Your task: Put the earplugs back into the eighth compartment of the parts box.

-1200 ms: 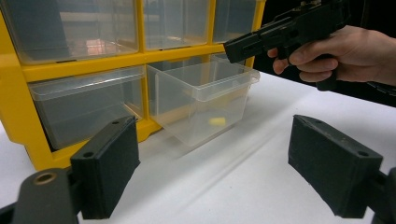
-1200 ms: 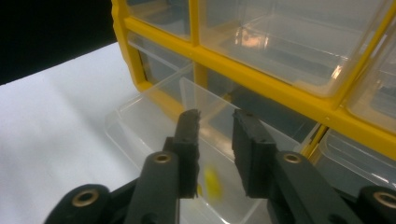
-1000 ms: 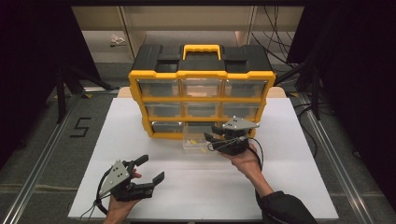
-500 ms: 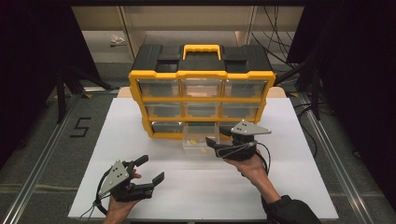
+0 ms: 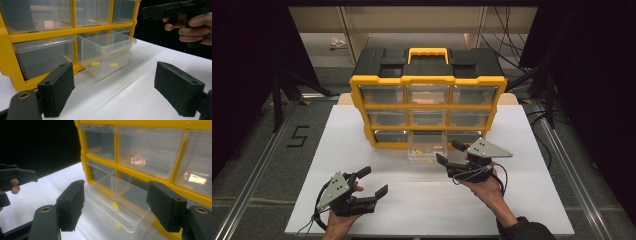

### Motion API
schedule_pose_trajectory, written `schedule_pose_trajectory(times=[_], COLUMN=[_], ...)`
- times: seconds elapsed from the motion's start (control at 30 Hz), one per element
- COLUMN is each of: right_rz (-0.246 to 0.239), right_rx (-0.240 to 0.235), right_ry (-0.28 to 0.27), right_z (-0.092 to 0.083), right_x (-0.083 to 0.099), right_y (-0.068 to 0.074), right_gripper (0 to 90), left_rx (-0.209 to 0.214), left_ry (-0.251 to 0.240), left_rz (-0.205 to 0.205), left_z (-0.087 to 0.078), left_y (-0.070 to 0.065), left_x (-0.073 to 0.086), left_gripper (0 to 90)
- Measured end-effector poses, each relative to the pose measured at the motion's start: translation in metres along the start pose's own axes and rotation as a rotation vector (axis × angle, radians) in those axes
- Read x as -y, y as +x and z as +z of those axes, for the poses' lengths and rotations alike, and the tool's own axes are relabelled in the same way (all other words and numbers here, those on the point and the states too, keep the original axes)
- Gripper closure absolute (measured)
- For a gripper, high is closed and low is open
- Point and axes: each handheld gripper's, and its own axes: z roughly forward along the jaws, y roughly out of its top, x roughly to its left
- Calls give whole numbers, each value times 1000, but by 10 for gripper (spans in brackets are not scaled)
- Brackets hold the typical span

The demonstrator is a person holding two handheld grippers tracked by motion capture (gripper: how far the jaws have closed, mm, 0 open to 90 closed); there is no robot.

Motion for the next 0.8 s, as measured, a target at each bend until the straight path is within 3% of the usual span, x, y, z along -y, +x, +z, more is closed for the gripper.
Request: schedule_pose_trajectory(times=[0.43, 0.57, 0.8], right_rz=[5, -12, -5], right_rx=[-4, -4, -3], right_ry=[-39, -39, -49], right_z=[-17, -20, -27], right_x=[14, 19, 29], right_y=[5, 7, 7], right_gripper=[287, 279, 273], left_rx=[2, 14, 13], left_ry=[-6, -18, -18], left_rz=[-6, -39, -38], left_z=[-1, -1, -2], left_y=[0, 1, 1], left_x=[0, 0, 0], left_gripper=[161, 161, 161])
